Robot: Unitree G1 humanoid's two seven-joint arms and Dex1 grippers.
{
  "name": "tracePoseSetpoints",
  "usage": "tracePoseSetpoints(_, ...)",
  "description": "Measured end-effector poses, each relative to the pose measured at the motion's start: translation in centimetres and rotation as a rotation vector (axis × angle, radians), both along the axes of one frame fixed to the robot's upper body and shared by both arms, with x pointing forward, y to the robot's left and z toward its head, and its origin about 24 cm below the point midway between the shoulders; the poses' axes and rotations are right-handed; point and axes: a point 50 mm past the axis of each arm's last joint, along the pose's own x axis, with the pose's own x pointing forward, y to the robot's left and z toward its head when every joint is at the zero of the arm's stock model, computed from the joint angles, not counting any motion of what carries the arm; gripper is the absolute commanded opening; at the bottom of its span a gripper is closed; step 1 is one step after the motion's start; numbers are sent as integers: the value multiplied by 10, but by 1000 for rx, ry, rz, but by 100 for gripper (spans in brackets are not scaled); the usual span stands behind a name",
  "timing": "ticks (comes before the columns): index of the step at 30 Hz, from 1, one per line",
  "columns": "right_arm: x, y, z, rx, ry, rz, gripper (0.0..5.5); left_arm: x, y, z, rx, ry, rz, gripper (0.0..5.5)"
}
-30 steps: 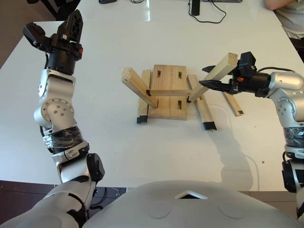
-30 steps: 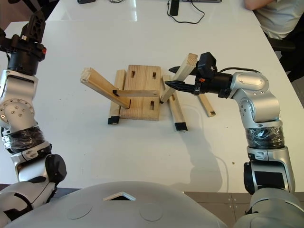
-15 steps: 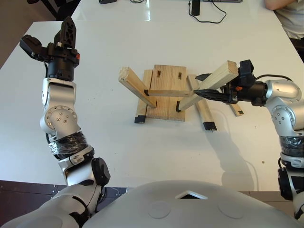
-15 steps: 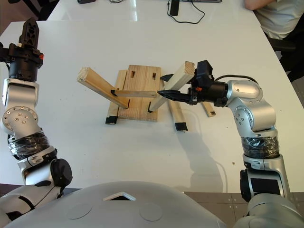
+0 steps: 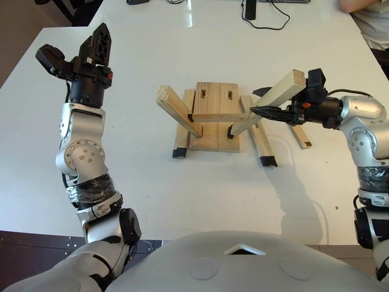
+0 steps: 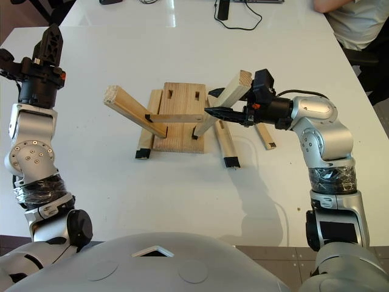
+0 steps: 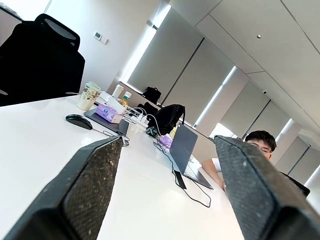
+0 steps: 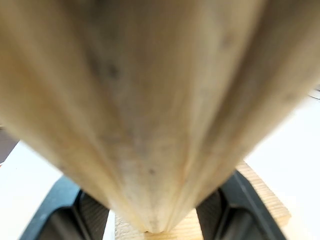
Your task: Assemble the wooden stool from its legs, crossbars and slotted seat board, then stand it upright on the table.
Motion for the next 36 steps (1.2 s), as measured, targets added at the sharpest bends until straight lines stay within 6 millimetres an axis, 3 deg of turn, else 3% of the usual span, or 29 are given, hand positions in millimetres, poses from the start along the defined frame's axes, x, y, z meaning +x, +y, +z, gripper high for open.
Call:
tracePoseSetpoints(7, 4, 7, 1, -84, -58, 101, 203, -26, -30, 51, 169, -236, -182, 333)
tracePoseSetpoints(10, 6, 10, 0, -102, -63, 117, 203, -45, -55, 71, 319, -336, -328, 333)
tracePoseSetpoints(13, 7, 10, 0, -106, -63, 119, 203, -63, -82, 77, 519, -386, -482, 333)
tracePoseSetpoints(16, 7, 11, -1, -110, -70, 122, 203, -70, -96, 74, 701, -395, -561, 333)
tracePoseSetpoints(21, 8, 12, -1, -118, -77, 109, 203, -65, -109, 58, 942, -340, -563, 333)
tracePoseSetpoints(27, 7, 14, -1, -125, -98, 101, 203, -60, -134, 31, 986, -292, -593, 333)
tracePoseSetpoints(36, 8, 20, -1, -144, -148, 109, 203, -56, -130, 4, 1288, -209, -621, 333)
